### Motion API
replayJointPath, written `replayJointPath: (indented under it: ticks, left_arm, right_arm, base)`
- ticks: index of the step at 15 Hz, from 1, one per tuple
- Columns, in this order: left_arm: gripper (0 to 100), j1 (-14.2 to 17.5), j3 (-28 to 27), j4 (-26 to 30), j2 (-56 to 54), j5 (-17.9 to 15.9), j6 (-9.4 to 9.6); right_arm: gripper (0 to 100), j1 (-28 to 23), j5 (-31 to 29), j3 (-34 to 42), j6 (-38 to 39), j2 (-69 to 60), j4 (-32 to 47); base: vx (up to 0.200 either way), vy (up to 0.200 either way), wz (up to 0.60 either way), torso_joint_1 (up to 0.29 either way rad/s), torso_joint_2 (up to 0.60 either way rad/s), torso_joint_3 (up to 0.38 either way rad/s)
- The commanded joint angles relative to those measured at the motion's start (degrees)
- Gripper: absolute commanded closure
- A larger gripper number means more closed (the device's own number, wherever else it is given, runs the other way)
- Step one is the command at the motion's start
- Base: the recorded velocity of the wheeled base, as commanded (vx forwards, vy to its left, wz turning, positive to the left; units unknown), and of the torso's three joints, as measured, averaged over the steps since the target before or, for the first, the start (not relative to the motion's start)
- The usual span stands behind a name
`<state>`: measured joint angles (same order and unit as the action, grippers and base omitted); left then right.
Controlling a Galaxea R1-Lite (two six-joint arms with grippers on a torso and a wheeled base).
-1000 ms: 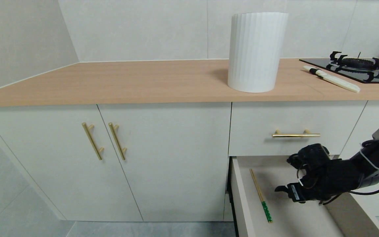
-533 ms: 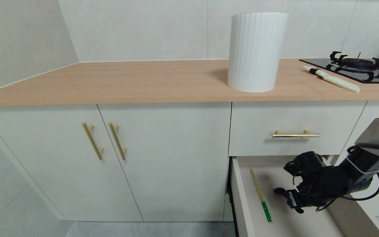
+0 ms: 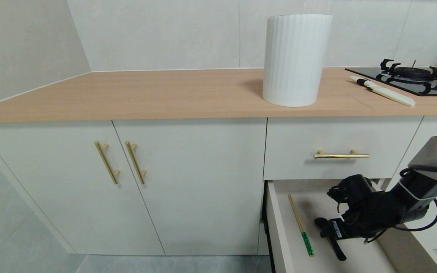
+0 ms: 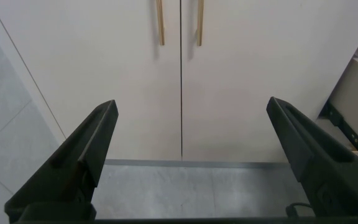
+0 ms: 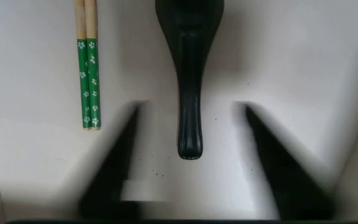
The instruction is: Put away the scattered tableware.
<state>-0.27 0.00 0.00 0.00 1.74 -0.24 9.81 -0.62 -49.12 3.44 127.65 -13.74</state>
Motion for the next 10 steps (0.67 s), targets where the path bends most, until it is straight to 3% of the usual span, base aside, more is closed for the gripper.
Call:
replayJointPath:
  ticks: [1, 4, 10]
  left_arm:
    - [0, 0.0, 0.0, 0.0, 0.0, 0.01, -0.02]
    - [0, 0.0, 0.0, 0.0, 0.0, 0.01, -0.02]
    - [0, 0.0, 0.0, 0.0, 0.0, 0.01, -0.02]
  right_arm:
    - [0, 0.03, 0.01, 0.07, -0.01, -0.29, 0.03]
    - [0, 0.03, 0.01, 0.86, 0.08, -4.69, 0.29]
    - [0, 0.29, 1.68, 8.95, -0.01, -31.85, 4.51]
  base:
    - [0.0, 0.0, 0.0, 0.0, 0.0, 0.0]
    - [0.0, 0.0, 0.0, 0.0, 0.0, 0.0]
    - [0.0, 0.0, 0.0, 0.0, 0.0, 0.0]
